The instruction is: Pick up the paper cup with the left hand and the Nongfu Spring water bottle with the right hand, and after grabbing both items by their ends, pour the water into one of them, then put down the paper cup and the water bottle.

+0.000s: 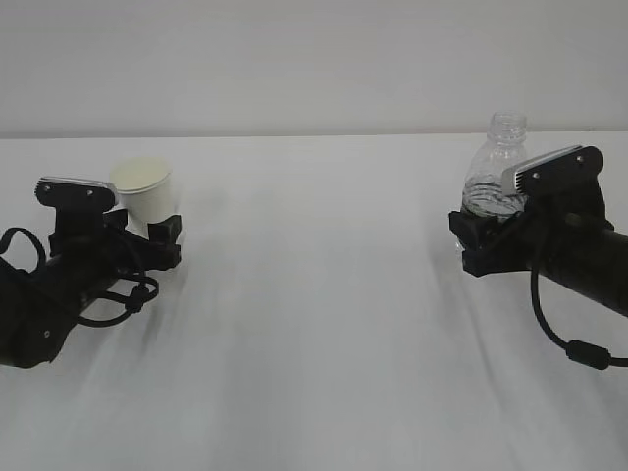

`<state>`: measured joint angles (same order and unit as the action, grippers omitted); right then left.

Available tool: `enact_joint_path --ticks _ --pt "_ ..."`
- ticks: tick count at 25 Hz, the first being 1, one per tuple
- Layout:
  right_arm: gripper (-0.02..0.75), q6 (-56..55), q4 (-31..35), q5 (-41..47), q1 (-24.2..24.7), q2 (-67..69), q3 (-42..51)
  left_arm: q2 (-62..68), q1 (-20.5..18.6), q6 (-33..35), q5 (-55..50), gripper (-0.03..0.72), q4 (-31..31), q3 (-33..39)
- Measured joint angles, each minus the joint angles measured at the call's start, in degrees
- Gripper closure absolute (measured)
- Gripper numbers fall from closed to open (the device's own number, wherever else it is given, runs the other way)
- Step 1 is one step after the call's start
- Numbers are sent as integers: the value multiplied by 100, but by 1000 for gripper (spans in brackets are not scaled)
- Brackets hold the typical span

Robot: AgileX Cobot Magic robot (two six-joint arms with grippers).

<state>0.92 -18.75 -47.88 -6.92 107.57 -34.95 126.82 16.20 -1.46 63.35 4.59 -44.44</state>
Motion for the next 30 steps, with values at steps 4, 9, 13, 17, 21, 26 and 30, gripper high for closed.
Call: enact_joint_path --ticks 4,9,13,17,21,26,30 --pt "266 0 0 0 0 0 0 167 -58 0 -117 101 13 -254" --pt "266 0 0 0 0 0 0 262 -171 0 -181 101 13 -429" --pt "266 0 0 0 0 0 0 271 -283 0 -369 101 14 -591" --pt "266 0 0 9 0 0 0 296 -316 0 -614 101 -45 -832" --pt "266 0 0 9 0 0 0 401 -316 0 -719 101 -83 -1062" --pt "266 0 -13 9 0 0 0 630 -316 0 -730 101 -134 -1262" --pt "266 0 -53 9 0 0 0 787 -316 0 -784 101 -147 -1500"
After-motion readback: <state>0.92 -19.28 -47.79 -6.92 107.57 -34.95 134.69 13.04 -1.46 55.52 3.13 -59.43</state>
